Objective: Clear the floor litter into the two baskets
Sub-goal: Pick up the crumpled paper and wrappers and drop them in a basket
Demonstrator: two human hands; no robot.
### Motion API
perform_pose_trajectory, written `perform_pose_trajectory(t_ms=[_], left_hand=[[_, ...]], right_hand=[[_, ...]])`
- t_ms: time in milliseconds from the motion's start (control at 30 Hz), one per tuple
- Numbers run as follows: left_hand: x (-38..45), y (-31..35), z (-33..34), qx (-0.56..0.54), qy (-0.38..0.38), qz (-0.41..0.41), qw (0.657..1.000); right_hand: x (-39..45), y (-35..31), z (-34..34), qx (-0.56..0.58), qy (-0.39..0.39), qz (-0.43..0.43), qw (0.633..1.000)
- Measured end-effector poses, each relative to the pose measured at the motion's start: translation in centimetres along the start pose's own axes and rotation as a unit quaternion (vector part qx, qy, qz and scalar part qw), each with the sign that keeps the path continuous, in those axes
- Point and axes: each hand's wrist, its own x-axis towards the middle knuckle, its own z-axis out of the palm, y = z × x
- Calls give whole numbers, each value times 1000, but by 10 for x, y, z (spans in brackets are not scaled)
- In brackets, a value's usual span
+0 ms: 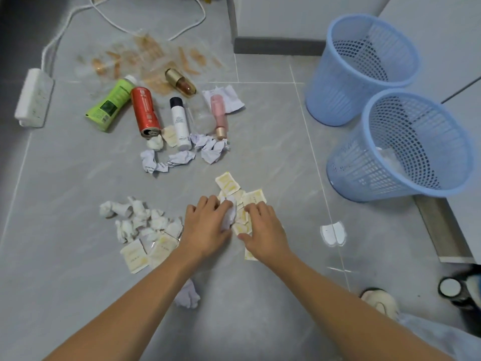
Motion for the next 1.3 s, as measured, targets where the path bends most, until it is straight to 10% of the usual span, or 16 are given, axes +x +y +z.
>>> perform_pose_trajectory(t_ms=[567,933,1300], left_hand=[[9,6,-49,-128,84,24,988],[84,183,-161,-224,126,147,955],[161,261,-171,-174,115,137,968]], right_hand=[[-9,15,-59,82,90,15,992],[-17,56,-268,104,345,96,928],[-11,139,-312,40,302,219,927]])
